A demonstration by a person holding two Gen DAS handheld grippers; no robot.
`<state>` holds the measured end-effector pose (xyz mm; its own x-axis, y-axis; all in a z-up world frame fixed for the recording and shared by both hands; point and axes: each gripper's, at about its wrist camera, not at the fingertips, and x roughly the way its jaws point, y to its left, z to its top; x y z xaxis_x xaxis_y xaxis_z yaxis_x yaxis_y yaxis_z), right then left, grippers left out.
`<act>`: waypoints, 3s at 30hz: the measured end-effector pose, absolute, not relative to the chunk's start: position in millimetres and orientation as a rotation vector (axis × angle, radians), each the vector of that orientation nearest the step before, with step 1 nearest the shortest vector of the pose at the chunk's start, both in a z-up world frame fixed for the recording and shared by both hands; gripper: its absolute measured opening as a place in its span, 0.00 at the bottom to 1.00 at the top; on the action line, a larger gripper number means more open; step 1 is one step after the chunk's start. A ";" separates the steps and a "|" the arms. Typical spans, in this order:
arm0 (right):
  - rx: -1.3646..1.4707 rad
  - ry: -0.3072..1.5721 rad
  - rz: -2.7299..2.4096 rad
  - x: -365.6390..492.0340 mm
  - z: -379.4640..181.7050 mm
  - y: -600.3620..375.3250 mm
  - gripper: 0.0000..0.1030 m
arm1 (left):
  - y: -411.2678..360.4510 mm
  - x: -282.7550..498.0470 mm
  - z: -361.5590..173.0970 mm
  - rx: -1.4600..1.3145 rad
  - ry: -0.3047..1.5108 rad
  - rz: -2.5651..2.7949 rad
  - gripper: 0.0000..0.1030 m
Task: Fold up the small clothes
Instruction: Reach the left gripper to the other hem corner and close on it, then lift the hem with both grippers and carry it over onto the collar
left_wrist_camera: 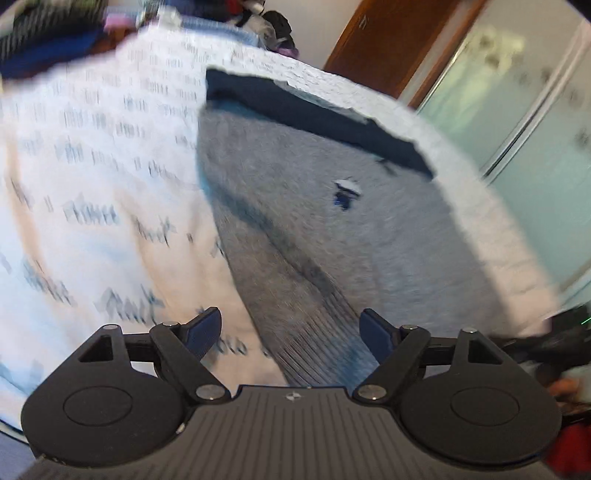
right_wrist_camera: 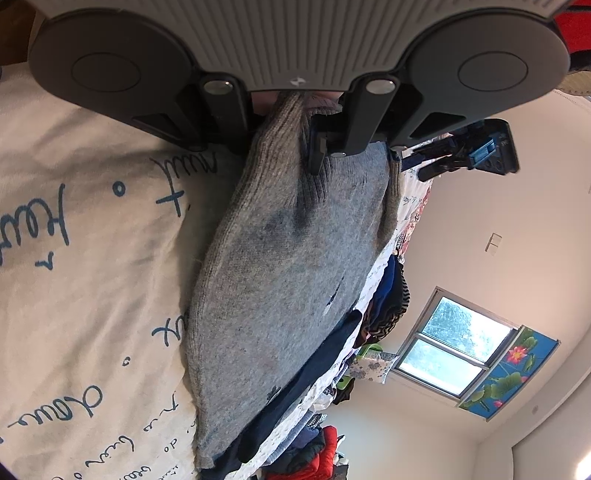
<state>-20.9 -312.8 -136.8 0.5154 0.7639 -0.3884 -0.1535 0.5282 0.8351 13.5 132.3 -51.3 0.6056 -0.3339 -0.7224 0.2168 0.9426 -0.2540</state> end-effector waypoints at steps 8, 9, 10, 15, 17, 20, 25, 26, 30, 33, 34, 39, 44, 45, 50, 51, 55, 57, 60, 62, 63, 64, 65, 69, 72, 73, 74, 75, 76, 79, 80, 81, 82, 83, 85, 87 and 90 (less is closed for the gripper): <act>0.833 0.851 0.638 -21.2 -138.2 -312.5 0.11 | 55.3 23.3 -45.3 0.117 0.858 -0.114 0.89; 0.833 0.850 0.637 -21.4 -138.5 -312.7 0.11 | 53.5 24.4 -47.4 0.101 0.866 -0.094 0.89; 0.832 0.849 0.637 -21.5 -138.9 -312.8 0.11 | 52.8 25.9 -51.6 0.100 0.868 -0.072 0.89; 0.838 0.849 0.640 -21.6 -140.1 -313.4 0.11 | 76.0 21.9 -62.4 0.043 0.887 0.003 0.68; 0.839 0.850 0.641 -21.3 -140.1 -313.8 0.11 | 100.4 18.2 -64.2 -0.017 0.897 0.046 0.68; 0.844 0.849 0.642 -21.0 -140.5 -314.0 0.11 | 129.8 8.3 -63.5 -0.093 0.897 0.053 0.68; 0.848 0.850 0.640 -20.2 -141.6 -314.9 0.11 | 136.3 5.6 -67.1 -0.200 0.915 -0.075 0.69; 0.845 0.851 0.639 -20.1 -141.4 -314.9 0.11 | 134.6 5.6 -68.8 -0.201 0.917 -0.079 0.68; 0.843 0.854 0.640 -19.6 -140.3 -315.2 0.11 | 134.0 -0.4 -69.1 -0.189 0.894 -0.064 0.39; 0.851 0.853 0.640 -19.5 -140.2 -315.6 0.11 | 144.4 -4.1 -68.1 -0.240 0.896 -0.101 0.15; 0.854 0.853 0.640 -19.4 -140.6 -315.8 0.11 | 147.3 -4.3 -68.8 -0.270 0.905 -0.129 0.12; 0.847 0.853 0.638 -19.1 -141.8 -316.2 0.11 | 148.7 -7.8 -66.6 -0.290 0.899 -0.146 0.10; 0.852 0.852 0.640 -19.9 -142.2 -316.3 0.11 | 163.5 -8.3 -66.7 -0.294 0.884 -0.104 0.09; 0.860 0.852 0.642 -19.9 -143.3 -317.1 0.11 | 168.1 -7.9 -69.1 -0.309 0.888 -0.096 0.09; 0.850 0.851 0.651 -20.3 -144.7 -317.7 0.11 | 188.5 -5.2 -86.2 -0.488 0.911 -0.157 0.13; 0.840 0.853 0.653 -20.6 -143.1 -317.3 0.11 | 189.0 -4.5 -88.0 -0.505 0.914 -0.171 0.19; 0.837 0.849 0.646 -22.5 -140.1 -317.9 0.12 | 186.1 -5.6 -86.7 -0.502 0.896 -0.200 0.23; 0.841 0.848 0.647 -22.8 -139.6 -318.3 0.12 | 184.9 -5.0 -88.1 -0.493 0.905 -0.201 0.08; 0.774 0.850 0.641 -23.9 -132.6 -313.6 0.05 | 186.9 -6.0 -89.5 -0.501 0.908 -0.204 0.07; 0.771 0.839 0.642 -25.1 -128.3 -313.2 0.05 | 185.2 -5.8 -87.2 -0.495 0.900 -0.208 0.07; 0.773 0.829 0.644 -25.8 -125.9 -313.4 0.05 | 184.9 -5.9 -85.4 -0.495 0.896 -0.212 0.06; 0.778 0.820 0.645 -26.7 -123.0 -313.5 0.05 | 185.1 -6.2 -82.9 -0.499 0.889 -0.216 0.06; 0.781 0.810 0.649 -27.3 -120.2 -314.2 0.05 | 185.0 -6.5 -80.0 -0.502 0.881 -0.221 0.06; 0.768 0.766 0.677 -28.4 -105.5 -314.2 0.05 | 185.6 -7.0 -69.2 -0.531 0.847 -0.251 0.06; 0.769 0.739 0.697 -25.9 -99.3 -314.6 0.05 | 186.2 -4.9 -64.9 -0.557 0.833 -0.268 0.06; 0.771 0.733 0.701 -24.8 -97.5 -314.5 0.05 | 186.5 -4.0 -63.4 -0.570 0.827 -0.276 0.06; 0.772 0.725 0.705 -23.3 -94.9 -314.5 0.05 | 186.4 -2.6 -61.3 -0.580 0.820 -0.284 0.06; 0.773 0.716 0.709 -21.8 -92.6 -315.3 0.05 | 186.5 -1.6 -58.7 -0.588 0.811 -0.292 0.06; 0.774 0.705 0.713 -20.7 -89.5 -315.4 0.05 | 186.2 -0.7 -55.1 -0.593 0.801 -0.300 0.06; 0.774 0.673 0.719 -16.9 -80.4 -318.0 0.05 | 184.9 0.7 -42.2 -0.597 0.762 -0.320 0.06; 0.777 0.663 0.721 -15.7 -78.2 -319.4 0.05 | 184.6 1.6 -38.4 -0.600 0.751 -0.324 0.06; 0.779 0.654 0.723 -14.5 -76.2 -320.4 0.05 | 184.1 2.9 -35.0 -0.601 0.741 -0.326 0.06; 0.778 0.647 0.720 -12.9 -74.0 -320.7 0.05 | 183.8 4.1 -31.2 -0.602 0.730 -0.331 0.06; 0.777 0.641 0.717 -11.5 -72.2 -321.6 0.05 | 183.5 5.6 -28.4 -0.605 0.722 -0.337 0.06; 0.777 0.625 0.718 -7.4 -67.4 -321.5 0.05 | 183.4 9.2 -23.7 -0.614 0.709 -0.344 0.06; 0.773 0.611 0.718 -3.3 -62.8 -322.3 0.05 | 182.2 13.1 -18.4 -0.613 0.694 -0.350 0.06; 0.769 0.587 0.720 3.0 -55.2 -324.2 0.05 | 179.3 19.5 -9.7 -0.610 0.670 -0.359 0.06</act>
